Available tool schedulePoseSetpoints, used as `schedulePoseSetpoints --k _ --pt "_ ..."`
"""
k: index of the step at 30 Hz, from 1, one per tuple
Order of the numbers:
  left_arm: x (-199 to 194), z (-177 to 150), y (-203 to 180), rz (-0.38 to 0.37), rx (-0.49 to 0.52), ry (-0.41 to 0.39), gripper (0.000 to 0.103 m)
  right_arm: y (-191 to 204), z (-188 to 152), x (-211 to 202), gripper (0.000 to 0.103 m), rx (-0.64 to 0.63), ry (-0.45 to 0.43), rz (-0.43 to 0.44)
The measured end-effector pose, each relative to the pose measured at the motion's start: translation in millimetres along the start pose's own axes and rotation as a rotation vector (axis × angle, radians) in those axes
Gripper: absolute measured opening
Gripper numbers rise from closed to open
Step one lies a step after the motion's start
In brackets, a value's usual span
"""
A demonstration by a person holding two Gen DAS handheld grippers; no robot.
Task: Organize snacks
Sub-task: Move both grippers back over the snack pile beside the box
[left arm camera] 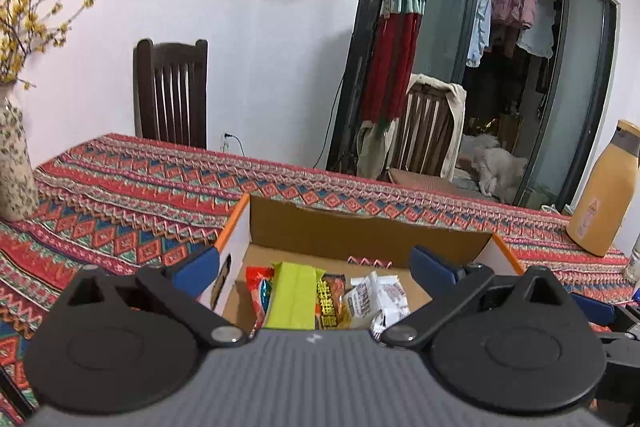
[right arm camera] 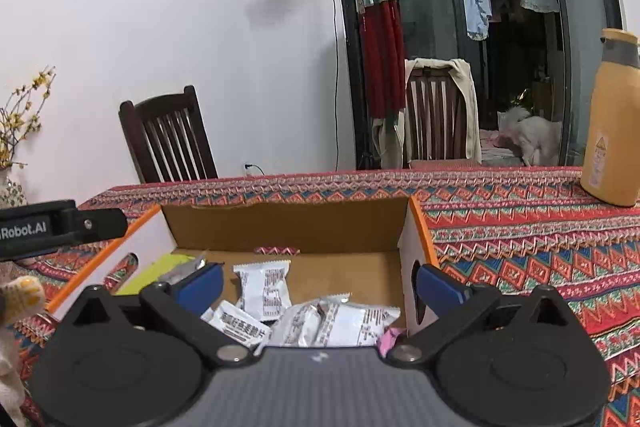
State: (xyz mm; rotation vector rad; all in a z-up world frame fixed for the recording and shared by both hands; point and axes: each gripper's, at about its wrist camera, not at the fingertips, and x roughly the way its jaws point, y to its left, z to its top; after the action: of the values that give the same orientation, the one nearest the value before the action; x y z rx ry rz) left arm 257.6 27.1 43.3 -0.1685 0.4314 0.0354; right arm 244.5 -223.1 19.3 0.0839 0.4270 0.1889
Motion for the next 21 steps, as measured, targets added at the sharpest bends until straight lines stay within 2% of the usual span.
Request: schedulePoseSetpoints --k 10,21 --pt "-53 -5 10 -0.004 -0.011 -0.005 0.103 13 -13 -48 0.103 -0.02 0.014 0.057" --pt "-108 -44 29 -0.016 0.001 0.046 0.103 23 -55 -101 0.103 -0.017 0.074 0.083"
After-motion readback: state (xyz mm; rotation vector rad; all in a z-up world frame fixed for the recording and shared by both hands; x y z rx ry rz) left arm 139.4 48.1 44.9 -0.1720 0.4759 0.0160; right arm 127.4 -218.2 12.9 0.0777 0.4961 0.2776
